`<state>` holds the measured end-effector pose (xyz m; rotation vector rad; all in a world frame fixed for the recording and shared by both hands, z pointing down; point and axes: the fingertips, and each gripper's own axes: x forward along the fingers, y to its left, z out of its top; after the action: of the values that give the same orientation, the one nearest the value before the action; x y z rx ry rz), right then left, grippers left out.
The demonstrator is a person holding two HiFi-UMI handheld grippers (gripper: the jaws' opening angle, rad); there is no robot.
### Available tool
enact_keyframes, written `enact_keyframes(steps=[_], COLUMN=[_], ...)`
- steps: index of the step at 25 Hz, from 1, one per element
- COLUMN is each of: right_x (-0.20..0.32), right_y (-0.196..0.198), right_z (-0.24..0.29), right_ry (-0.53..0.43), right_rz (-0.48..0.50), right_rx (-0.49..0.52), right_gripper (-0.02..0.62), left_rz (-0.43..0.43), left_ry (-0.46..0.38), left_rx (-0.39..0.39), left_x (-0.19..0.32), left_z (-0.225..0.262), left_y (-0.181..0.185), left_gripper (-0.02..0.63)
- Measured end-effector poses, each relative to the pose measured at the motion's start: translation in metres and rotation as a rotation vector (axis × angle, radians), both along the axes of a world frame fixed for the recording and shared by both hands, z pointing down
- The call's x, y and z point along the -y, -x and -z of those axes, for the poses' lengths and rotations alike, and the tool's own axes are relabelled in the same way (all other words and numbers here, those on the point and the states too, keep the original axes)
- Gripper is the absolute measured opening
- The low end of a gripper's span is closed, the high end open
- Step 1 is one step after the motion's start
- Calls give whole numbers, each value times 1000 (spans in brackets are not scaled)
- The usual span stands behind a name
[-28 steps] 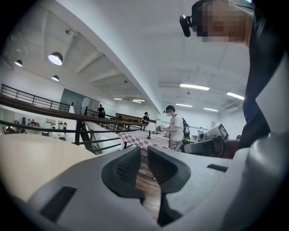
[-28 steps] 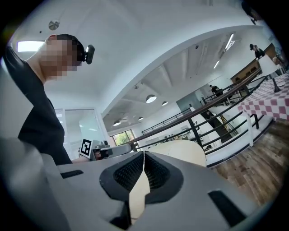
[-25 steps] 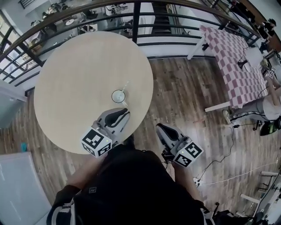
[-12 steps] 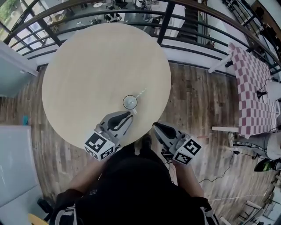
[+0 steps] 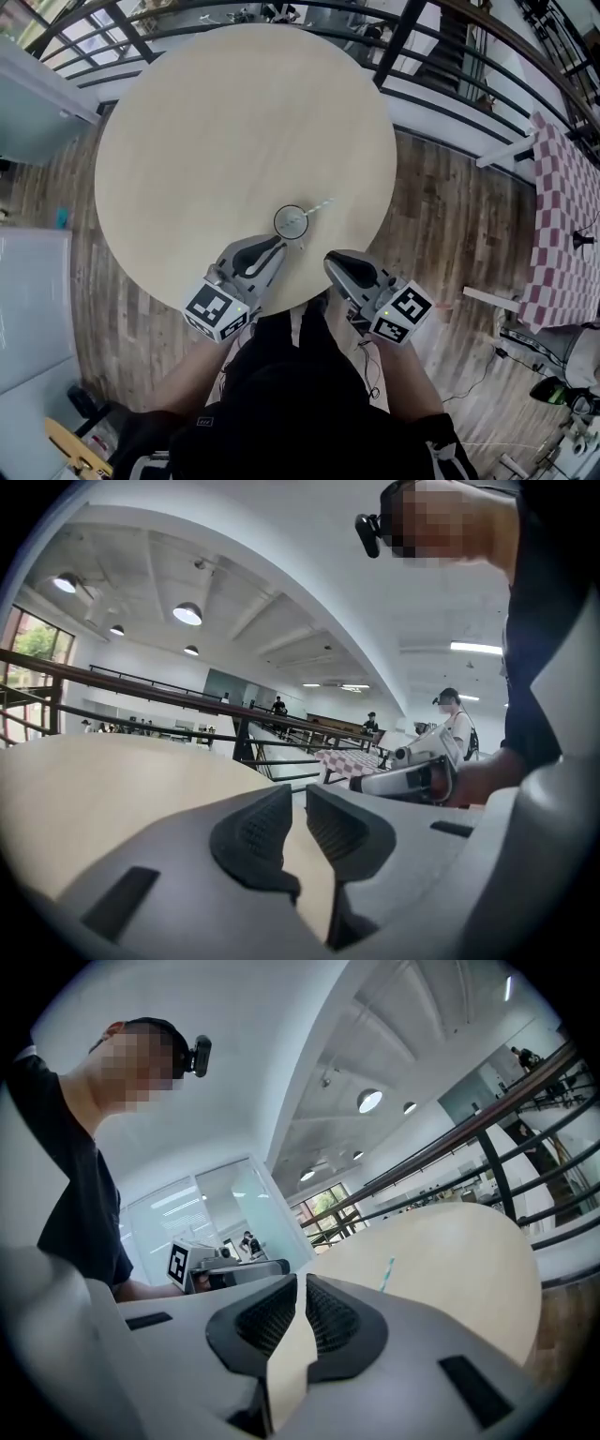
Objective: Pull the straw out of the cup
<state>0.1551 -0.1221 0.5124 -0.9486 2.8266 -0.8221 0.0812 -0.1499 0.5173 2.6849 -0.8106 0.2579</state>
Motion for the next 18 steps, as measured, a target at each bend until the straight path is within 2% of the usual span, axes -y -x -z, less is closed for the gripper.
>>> enact_keyframes(steps=[7,12,14,18], right_x=[24,40,53,73], right_y=[9,10,10,18], right_z=[-45,-70,-81,-97], right_ry=[46,45,42,51], right_rz=[33,52,41,28], right_rx=[-17,-52,-61,-58], right_gripper=[28,138,154,160], left_rz=[55,63,64,58], left_ry=[16,38,35,31], left_rx=[12,1,-19,2], left_x=[15,14,18,22], left_z=[-30,-46,-53,-70], left_y=[8,6,5,8], left_gripper=[52,52,52,52])
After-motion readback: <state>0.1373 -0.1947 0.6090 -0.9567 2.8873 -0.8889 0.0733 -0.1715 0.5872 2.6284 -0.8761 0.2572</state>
